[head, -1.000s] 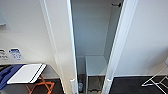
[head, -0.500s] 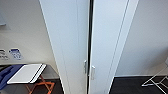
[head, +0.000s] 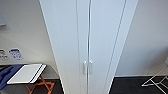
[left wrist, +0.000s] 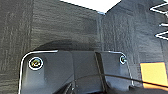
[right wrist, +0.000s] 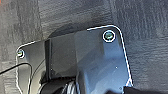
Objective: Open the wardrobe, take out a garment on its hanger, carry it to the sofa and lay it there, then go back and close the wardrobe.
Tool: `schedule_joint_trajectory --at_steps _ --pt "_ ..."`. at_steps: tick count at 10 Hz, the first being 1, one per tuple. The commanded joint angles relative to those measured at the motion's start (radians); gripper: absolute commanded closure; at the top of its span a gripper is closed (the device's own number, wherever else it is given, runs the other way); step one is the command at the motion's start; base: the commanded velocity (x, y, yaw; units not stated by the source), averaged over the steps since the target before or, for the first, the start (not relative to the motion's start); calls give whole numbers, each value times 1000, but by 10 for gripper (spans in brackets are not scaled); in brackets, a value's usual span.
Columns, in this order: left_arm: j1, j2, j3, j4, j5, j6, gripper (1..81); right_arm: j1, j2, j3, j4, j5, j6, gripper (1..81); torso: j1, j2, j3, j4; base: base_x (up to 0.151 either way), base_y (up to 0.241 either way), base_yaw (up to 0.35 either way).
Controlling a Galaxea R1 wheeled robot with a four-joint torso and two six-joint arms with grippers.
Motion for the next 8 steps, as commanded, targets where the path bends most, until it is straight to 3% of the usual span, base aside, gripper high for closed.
schedule_joint_trajectory --at_steps 1,3,5,8 --pt "53 -1 11 85 -29 12 10 -41 15 8 -84 17 -10 10 0 0 0 0 0 0 0" --pt "94 43 -24 84 -13 23 10 -96 24 37 -136 62 -12 10 -1 0 0 0 0 0 0" --pt "111 114 -100 79 43 21 10 -119 36 37 -152 62 -14 10 -1 0 1 0 0 0 0" --pt "120 153 -129 70 54 12 10 -148 52 37 -178 62 -14 10 -2 -2 1 0 0 0 0"
